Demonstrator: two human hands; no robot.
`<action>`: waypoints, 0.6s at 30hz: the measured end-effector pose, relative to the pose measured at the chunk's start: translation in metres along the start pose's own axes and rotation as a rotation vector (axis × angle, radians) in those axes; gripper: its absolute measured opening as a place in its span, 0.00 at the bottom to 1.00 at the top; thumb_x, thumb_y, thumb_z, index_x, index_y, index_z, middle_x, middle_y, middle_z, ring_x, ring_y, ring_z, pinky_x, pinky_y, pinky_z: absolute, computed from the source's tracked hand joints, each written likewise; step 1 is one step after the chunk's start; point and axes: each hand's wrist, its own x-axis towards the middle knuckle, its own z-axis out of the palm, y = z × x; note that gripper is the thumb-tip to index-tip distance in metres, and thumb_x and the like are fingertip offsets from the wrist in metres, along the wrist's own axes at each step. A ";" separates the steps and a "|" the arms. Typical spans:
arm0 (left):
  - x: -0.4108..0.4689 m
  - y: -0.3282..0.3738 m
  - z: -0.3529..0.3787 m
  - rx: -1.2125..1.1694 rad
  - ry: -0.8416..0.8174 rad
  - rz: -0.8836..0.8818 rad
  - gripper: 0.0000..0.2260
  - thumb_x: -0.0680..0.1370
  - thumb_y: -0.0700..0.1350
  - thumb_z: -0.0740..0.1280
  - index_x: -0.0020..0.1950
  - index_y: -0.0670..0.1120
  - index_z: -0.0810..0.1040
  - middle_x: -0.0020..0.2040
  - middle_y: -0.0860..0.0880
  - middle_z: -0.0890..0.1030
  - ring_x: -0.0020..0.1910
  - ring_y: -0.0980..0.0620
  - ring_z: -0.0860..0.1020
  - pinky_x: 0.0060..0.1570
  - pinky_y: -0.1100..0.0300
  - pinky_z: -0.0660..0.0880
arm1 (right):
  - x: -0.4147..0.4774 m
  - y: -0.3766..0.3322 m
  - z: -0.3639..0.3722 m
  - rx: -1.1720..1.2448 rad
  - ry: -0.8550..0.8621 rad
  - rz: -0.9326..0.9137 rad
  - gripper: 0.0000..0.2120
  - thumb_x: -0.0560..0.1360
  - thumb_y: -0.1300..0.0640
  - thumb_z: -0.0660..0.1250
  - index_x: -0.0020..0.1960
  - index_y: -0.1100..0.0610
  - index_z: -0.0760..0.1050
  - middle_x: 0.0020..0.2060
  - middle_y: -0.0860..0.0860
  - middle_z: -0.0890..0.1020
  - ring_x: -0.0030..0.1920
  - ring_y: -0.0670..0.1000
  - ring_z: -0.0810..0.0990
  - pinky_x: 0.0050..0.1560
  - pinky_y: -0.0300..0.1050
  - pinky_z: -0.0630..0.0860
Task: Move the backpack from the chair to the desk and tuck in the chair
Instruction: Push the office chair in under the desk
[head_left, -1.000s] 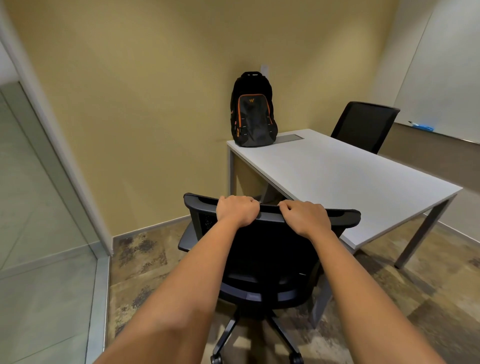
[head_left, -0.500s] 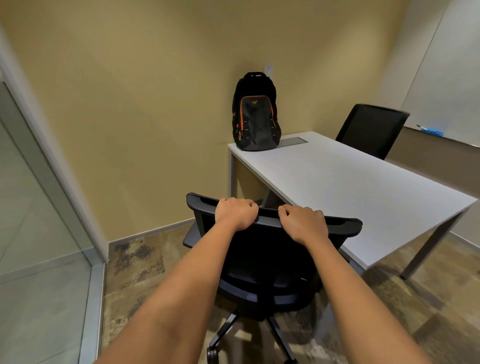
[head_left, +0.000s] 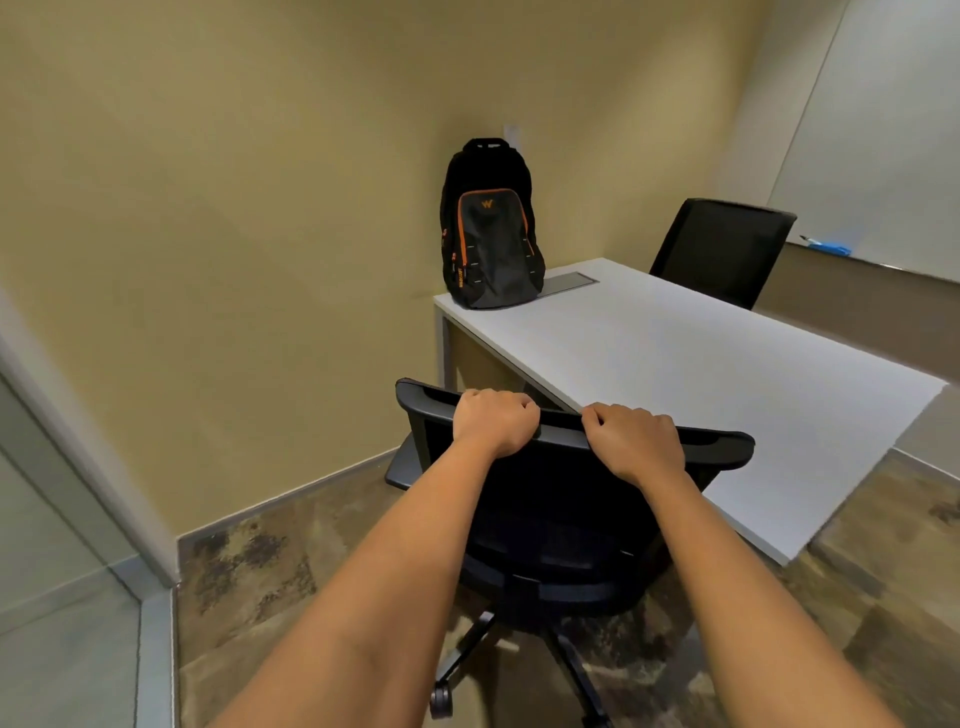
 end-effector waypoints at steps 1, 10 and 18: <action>0.008 -0.006 -0.001 0.004 -0.006 0.024 0.20 0.78 0.47 0.50 0.60 0.50 0.79 0.58 0.45 0.81 0.57 0.44 0.76 0.59 0.51 0.65 | 0.007 -0.004 0.002 -0.012 0.008 0.014 0.20 0.79 0.51 0.44 0.50 0.53 0.75 0.46 0.52 0.81 0.43 0.56 0.73 0.50 0.52 0.65; 0.072 -0.052 -0.008 0.033 -0.028 0.189 0.19 0.78 0.49 0.51 0.58 0.49 0.79 0.57 0.45 0.81 0.54 0.43 0.76 0.57 0.50 0.66 | 0.056 -0.039 0.019 -0.055 0.047 0.140 0.20 0.79 0.51 0.45 0.50 0.51 0.75 0.47 0.51 0.81 0.43 0.56 0.73 0.47 0.51 0.64; 0.127 -0.081 -0.012 0.041 -0.025 0.261 0.16 0.78 0.48 0.52 0.50 0.46 0.79 0.54 0.42 0.81 0.52 0.42 0.76 0.54 0.51 0.66 | 0.102 -0.062 0.031 -0.073 0.075 0.215 0.21 0.79 0.50 0.45 0.50 0.53 0.76 0.45 0.52 0.81 0.42 0.55 0.73 0.47 0.51 0.63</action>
